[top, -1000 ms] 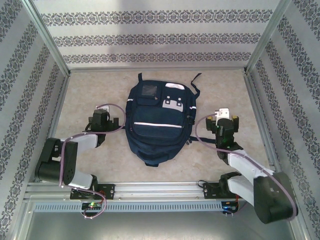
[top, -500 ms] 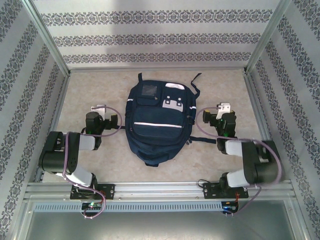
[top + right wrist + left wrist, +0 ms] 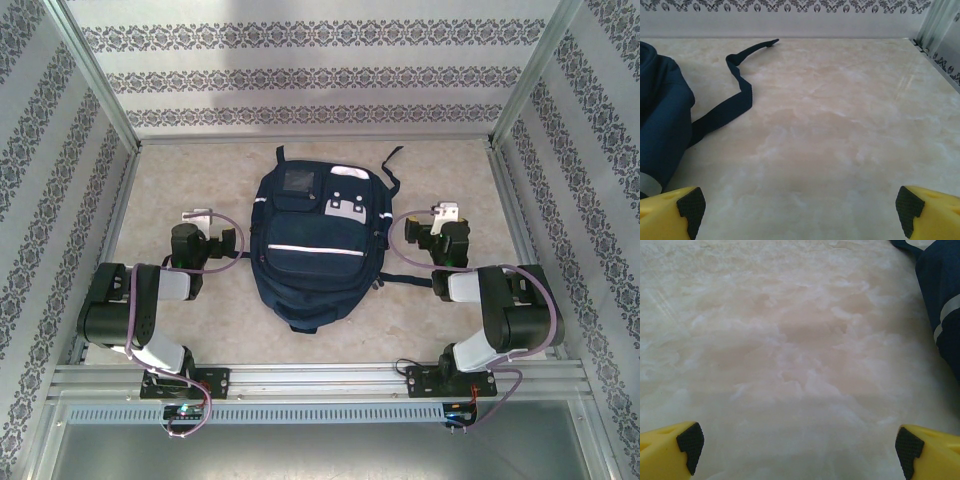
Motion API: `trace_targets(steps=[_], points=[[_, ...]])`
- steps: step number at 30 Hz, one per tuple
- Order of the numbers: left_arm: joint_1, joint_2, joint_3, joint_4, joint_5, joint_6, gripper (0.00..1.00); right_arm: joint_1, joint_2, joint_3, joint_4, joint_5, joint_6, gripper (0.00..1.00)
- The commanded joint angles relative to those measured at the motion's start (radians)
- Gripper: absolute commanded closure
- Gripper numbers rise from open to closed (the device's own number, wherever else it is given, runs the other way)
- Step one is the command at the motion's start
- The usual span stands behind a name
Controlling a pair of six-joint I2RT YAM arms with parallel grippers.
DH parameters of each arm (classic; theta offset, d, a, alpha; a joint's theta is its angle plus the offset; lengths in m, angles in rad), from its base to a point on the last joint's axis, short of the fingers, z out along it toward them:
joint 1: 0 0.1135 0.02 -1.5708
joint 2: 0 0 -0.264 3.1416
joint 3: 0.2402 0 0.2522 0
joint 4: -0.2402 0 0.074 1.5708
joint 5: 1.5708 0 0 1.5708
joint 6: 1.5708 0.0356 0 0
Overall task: Pack the student bag
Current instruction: Reset both arms
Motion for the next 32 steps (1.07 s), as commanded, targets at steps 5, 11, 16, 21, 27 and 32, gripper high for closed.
trace_targets(steps=[5, 11, 16, 21, 27, 32], points=[[0.016, 0.002, 0.015, 0.045, 0.019, 0.001, 0.01, -0.008, -0.017, 0.019, -0.005, -0.036, -0.003, 0.02], [0.014, 0.001, 0.016, 0.045, 0.019, 0.001, 0.01, -0.010, -0.017, 0.020, -0.007, -0.040, 0.000, 0.02], [0.014, 0.001, 0.016, 0.045, 0.018, 0.001, 0.01, -0.010, -0.017, 0.020, -0.007, -0.040, 0.000, 0.02], [0.014, 0.001, 0.016, 0.045, 0.018, 0.001, 0.01, -0.010, -0.017, 0.020, -0.007, -0.040, -0.003, 0.02], [0.014, 0.001, 0.019, 0.042, 0.018, 0.001, 0.01, -0.009, -0.017, 0.020, -0.007, -0.041, -0.002, 0.02], [0.014, 0.002, 0.018, 0.044, 0.018, 0.001, 0.01, -0.009, -0.017, 0.020, -0.007, -0.041, -0.003, 0.02]])
